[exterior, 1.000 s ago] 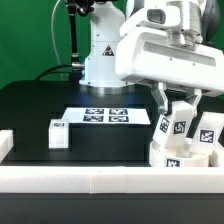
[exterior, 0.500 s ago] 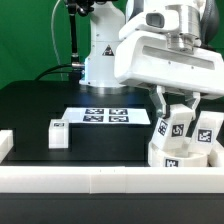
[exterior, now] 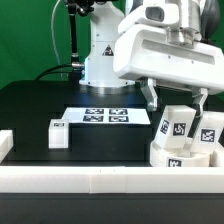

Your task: Assemble stool

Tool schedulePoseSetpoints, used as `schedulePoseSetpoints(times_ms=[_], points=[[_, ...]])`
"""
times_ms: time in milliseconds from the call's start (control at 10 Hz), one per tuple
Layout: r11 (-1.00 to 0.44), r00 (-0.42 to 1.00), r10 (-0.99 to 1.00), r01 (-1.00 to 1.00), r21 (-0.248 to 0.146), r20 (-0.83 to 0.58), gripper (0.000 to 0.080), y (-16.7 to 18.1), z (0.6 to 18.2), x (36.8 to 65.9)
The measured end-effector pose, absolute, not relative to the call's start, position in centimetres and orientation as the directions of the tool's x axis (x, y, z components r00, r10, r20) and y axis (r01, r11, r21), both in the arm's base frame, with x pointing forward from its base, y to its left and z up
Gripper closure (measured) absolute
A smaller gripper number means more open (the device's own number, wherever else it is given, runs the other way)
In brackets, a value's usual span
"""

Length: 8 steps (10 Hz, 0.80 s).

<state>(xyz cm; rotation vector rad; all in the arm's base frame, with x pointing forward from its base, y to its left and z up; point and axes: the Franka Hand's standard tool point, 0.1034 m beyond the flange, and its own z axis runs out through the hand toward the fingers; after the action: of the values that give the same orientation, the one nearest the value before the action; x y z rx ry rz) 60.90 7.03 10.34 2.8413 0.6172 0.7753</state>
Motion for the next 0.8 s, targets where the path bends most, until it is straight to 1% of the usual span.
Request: schedulePoseSetpoints(times_ms=[200, 300, 400, 800], points=[[-0.911, 0.794, 0.411, 0.349, 0.219, 0.447, 0.0153, 6.97, 11.79, 61.2], [-0.912, 0.793, 0.41, 0.348, 0.218, 0.45, 0.0151, 6.99, 12.05, 61.27], [-0.911, 0.795, 0.411, 0.349, 0.218, 0.447, 0.0151, 6.96, 11.79, 61.18], [-0.912, 0.802, 0.41, 0.35, 0.214, 0.435, 0.0151, 7.01, 11.62, 61.07]])
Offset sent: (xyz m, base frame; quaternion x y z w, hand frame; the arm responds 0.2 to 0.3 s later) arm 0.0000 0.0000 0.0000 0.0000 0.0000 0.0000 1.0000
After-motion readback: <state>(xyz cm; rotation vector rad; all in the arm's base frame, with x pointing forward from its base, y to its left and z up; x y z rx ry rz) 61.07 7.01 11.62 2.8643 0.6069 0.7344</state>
